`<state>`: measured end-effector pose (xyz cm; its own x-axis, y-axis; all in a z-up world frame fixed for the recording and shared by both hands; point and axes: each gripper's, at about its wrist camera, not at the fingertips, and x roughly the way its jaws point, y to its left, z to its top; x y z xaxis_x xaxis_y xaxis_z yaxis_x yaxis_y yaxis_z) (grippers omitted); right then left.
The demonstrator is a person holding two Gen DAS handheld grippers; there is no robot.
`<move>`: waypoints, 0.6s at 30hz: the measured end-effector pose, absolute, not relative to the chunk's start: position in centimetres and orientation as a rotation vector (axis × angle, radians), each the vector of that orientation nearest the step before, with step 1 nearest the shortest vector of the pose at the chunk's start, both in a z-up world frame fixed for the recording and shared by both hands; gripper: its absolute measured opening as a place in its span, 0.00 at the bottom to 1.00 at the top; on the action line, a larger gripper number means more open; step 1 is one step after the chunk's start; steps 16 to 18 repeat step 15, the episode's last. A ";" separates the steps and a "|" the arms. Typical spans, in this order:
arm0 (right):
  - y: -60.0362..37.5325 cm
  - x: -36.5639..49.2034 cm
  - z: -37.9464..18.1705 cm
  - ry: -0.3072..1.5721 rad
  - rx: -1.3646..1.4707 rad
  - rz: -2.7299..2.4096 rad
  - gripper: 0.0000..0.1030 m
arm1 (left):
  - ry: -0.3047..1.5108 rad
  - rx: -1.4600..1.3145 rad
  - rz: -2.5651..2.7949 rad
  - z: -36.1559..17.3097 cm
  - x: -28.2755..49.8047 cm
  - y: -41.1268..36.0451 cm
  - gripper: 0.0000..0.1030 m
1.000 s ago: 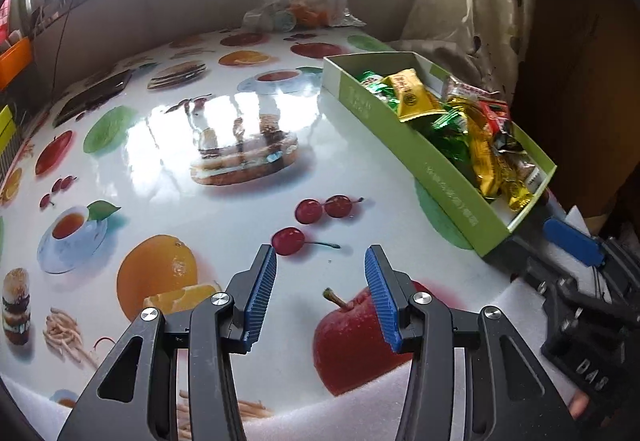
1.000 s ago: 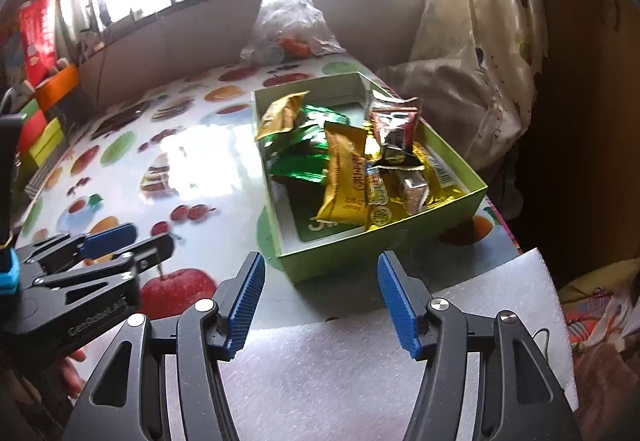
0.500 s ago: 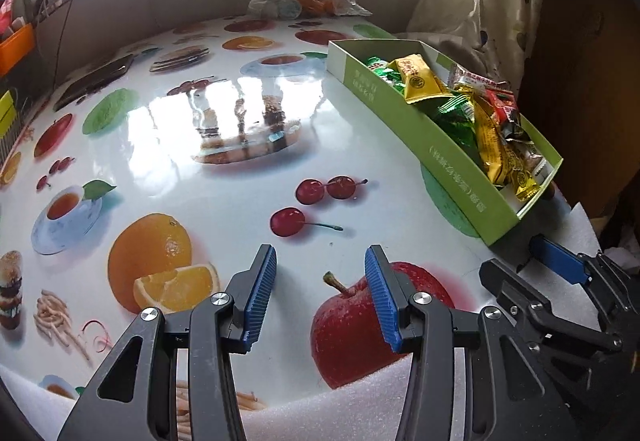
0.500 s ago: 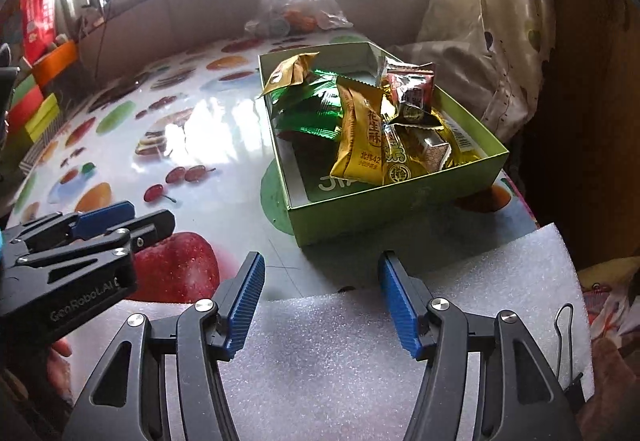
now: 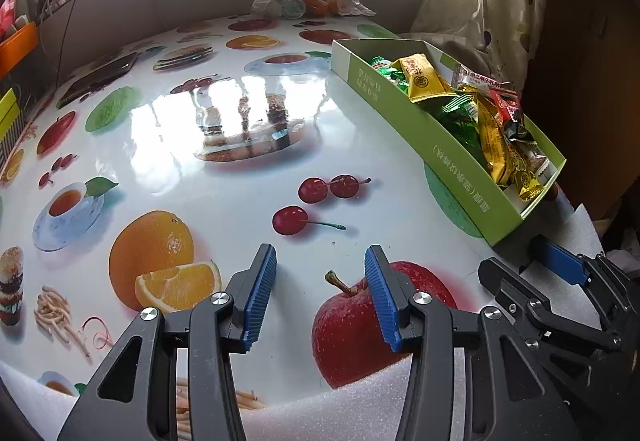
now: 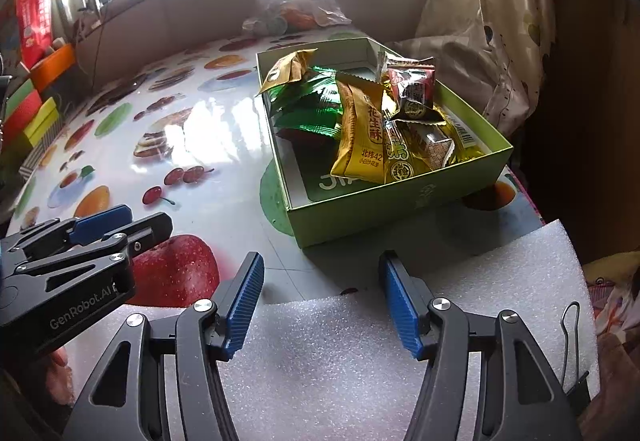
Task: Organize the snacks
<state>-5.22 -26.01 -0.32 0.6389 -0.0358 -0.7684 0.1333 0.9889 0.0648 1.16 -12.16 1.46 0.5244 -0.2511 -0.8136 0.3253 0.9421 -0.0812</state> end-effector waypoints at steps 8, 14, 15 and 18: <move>-26.0 -5.2 -0.4 0.872 0.119 -0.096 0.59 | 0.958 0.090 -0.343 1.5 1.2 -12.1 0.46; -26.0 -5.2 -0.3 0.873 0.119 -0.097 0.59 | 0.958 0.088 -0.343 1.5 1.2 -12.1 0.46; -26.0 -5.2 -0.3 0.873 0.118 -0.097 0.59 | 0.958 0.089 -0.343 1.5 1.2 -12.1 0.46; -26.0 -5.2 -0.3 0.873 0.118 -0.097 0.59 | 0.958 0.089 -0.343 1.5 1.2 -12.1 0.46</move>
